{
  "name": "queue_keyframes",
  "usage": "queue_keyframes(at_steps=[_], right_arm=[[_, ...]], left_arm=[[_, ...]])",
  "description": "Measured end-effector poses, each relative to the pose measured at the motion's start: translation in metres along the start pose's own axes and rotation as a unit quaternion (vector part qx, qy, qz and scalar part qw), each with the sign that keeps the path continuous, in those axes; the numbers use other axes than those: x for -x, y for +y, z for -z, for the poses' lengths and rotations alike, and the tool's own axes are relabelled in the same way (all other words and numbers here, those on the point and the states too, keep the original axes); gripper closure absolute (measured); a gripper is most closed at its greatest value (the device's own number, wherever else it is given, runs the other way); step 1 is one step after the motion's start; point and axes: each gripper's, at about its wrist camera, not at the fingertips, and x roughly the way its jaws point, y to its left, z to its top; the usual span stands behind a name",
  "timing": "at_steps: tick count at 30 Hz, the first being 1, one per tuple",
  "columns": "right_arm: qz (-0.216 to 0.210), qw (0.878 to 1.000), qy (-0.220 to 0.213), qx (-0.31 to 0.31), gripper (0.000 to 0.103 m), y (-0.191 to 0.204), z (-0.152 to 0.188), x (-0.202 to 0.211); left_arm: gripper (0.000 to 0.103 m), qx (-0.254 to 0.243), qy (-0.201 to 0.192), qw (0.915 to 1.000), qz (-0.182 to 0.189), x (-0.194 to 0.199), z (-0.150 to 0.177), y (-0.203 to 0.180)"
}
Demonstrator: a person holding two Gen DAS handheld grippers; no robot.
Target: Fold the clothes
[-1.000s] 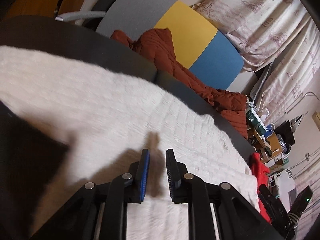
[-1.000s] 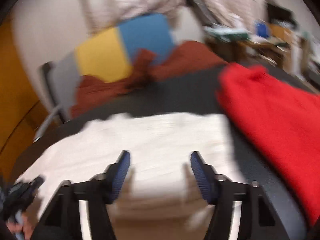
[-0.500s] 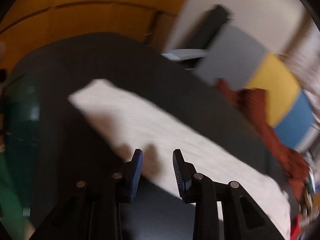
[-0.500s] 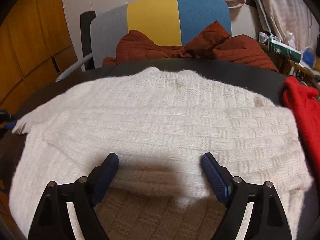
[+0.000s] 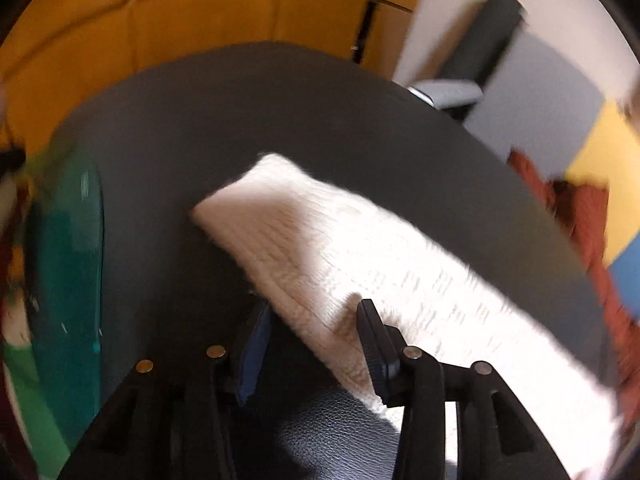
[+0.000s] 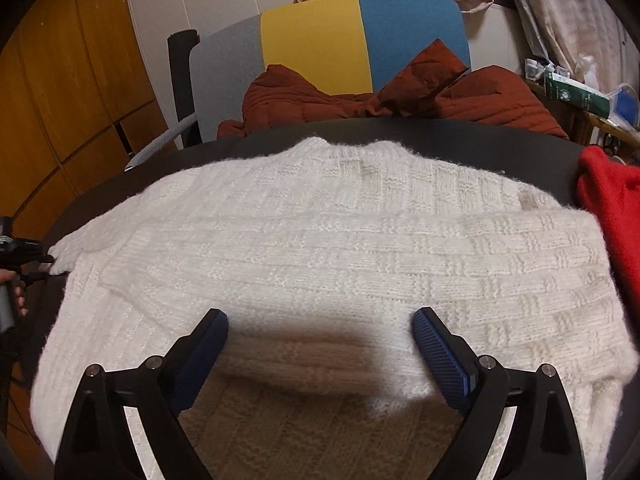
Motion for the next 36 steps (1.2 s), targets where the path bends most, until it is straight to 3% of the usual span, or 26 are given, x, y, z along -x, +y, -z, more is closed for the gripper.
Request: queue_keyframes(at_steps=[1, 3, 6, 9, 13, 17, 20, 22, 25, 29, 31, 33, 35, 36], right_arm=[[-0.001, 1.000, 0.000, 0.000, 0.008, 0.000, 0.000, 0.000], [-0.002, 1.000, -0.001, 0.000, 0.007, 0.000, 0.000, 0.000], [-0.007, 1.000, -0.003, -0.003, 0.007, -0.001, 0.001, 0.000], [-0.012, 1.000, -0.005, -0.006, 0.006, -0.002, 0.001, 0.001], [-0.020, 1.000, -0.008, -0.013, 0.006, -0.004, 0.002, 0.002], [-0.029, 0.999, -0.012, -0.020, 0.006, -0.007, 0.002, 0.004], [-0.040, 0.999, -0.016, -0.029, 0.006, -0.010, 0.002, 0.004], [-0.046, 0.998, -0.018, -0.035, 0.006, -0.013, 0.001, 0.005], [-0.054, 0.997, -0.021, -0.042, 0.006, -0.015, 0.001, 0.005], [-0.067, 0.996, -0.025, -0.053, 0.006, -0.020, 0.002, 0.006], [-0.073, 0.995, -0.027, -0.059, 0.006, -0.022, 0.002, 0.006], [-0.079, 0.994, -0.029, -0.064, 0.006, -0.024, 0.002, 0.006], [-0.082, 0.994, -0.030, -0.067, 0.006, -0.025, 0.002, 0.007], [-0.083, 0.994, -0.030, -0.069, 0.006, -0.025, 0.002, 0.007]], left_arm=[[0.088, -0.019, -0.006, 0.9998, -0.005, 0.001, 0.002, -0.006], [0.096, -0.057, -0.019, 0.9981, -0.015, 0.003, 0.005, -0.019], [0.098, -0.114, -0.037, 0.9923, -0.029, 0.005, 0.010, -0.038], [0.098, -0.109, -0.089, 0.9899, -0.015, 0.032, 0.012, -0.048], [0.098, -0.111, -0.148, 0.9825, 0.021, 0.074, 0.017, -0.072], [0.098, -0.141, -0.189, 0.9688, 0.078, 0.112, 0.021, -0.111], [0.098, -0.187, -0.214, 0.9486, 0.138, 0.149, 0.044, -0.153], [0.098, -0.232, -0.226, 0.9294, 0.177, 0.172, 0.069, -0.182], [0.098, -0.313, -0.237, 0.8917, 0.226, 0.203, 0.113, -0.230], [0.098, -0.413, -0.236, 0.8419, 0.255, 0.220, 0.183, -0.276], [0.097, -0.442, -0.209, 0.8320, 0.263, 0.220, 0.219, -0.290], [0.097, -0.464, -0.175, 0.8276, 0.264, 0.208, 0.245, -0.304], [0.099, -0.467, -0.146, 0.8289, 0.271, 0.199, 0.258, -0.307], [0.095, -0.460, -0.137, 0.8328, 0.276, 0.197, 0.261, -0.306]])
